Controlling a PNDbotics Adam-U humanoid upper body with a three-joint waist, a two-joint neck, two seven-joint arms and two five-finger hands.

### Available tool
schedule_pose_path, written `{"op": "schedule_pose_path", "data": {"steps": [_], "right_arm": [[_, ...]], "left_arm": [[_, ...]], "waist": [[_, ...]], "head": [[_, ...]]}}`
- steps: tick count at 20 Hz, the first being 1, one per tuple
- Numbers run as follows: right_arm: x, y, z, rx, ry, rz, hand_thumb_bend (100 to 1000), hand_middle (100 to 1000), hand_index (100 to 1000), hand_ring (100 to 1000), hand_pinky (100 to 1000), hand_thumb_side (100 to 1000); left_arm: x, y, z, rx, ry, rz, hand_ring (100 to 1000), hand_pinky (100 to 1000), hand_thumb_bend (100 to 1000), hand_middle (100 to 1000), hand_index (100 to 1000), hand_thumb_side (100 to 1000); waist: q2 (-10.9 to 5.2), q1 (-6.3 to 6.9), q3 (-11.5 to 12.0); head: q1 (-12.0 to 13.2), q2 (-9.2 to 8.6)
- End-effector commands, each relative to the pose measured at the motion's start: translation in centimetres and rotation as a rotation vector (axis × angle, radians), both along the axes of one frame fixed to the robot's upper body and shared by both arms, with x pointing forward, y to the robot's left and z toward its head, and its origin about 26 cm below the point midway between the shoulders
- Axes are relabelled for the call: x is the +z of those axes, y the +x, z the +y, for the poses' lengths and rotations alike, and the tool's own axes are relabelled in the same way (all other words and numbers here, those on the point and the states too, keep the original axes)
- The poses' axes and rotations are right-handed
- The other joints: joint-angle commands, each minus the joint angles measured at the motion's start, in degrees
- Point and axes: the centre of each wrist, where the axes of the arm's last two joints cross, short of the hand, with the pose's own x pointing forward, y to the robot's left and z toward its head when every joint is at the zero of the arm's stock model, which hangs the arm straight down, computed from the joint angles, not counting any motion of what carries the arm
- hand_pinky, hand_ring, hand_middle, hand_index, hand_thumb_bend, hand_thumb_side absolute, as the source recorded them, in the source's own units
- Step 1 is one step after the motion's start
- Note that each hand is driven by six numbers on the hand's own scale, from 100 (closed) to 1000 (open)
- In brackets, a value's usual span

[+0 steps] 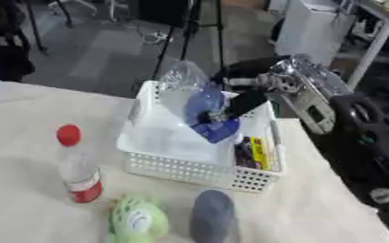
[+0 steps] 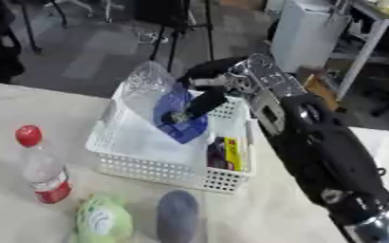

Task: Pick up objects on the table and place them in the box.

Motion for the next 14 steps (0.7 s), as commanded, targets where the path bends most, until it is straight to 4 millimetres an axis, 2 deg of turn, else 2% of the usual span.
{"op": "schedule_pose_path", "data": {"steps": [1, 4, 8, 9, 12, 14], "right_arm": [[2.2, -1.1, -0.7, -0.031, -0.014, -0.116, 455, 900, 1000, 993, 1000, 1000], [2.1, -1.7, -2.5, -0.065, -0.033, -0.198, 436, 914, 1000, 999, 1000, 1000], [2.2, -2.2, -3.2, -0.119, -0.064, -0.303, 435, 954, 1000, 1000, 1000, 1000], [2.2, -2.2, -3.4, -0.129, -0.069, -0.318, 483, 964, 1000, 1000, 1000, 1000], [2.3, -2.0, -4.2, -0.181, -0.079, -0.365, 508, 959, 1000, 1000, 1000, 1000], [2.0, -1.7, -4.7, -0.199, -0.079, -0.364, 576, 961, 1000, 1000, 1000, 1000]], "left_arm": [[0.7, -0.2, 0.0, 0.000, 0.016, -0.027, 899, 736, 100, 886, 792, 1000], [0.8, -0.2, 0.0, -0.001, 0.018, -0.030, 900, 736, 100, 886, 792, 1000], [0.9, -0.2, 0.0, -0.001, 0.021, -0.035, 901, 737, 100, 886, 792, 1000], [1.0, -0.2, 0.0, -0.001, 0.022, -0.036, 901, 739, 100, 887, 792, 1000], [1.0, -0.1, 0.0, 0.001, 0.024, -0.037, 902, 739, 100, 887, 792, 1000], [1.1, -0.2, 0.0, 0.003, 0.028, -0.038, 902, 740, 100, 886, 791, 1000]], "waist": [[-0.96, 0.31, 0.2], [-0.63, -0.04, 0.3], [-0.16, -0.28, 0.4], [-0.08, -0.35, 0.5], [0.26, -0.81, 0.9], [0.42, -1.04, 1.0]], "head": [[0.0, -0.50], [0.0, -0.87], [-0.2, -1.13], [-0.2, -1.23], [-0.5, -1.76], [-0.6, -1.85]]}}
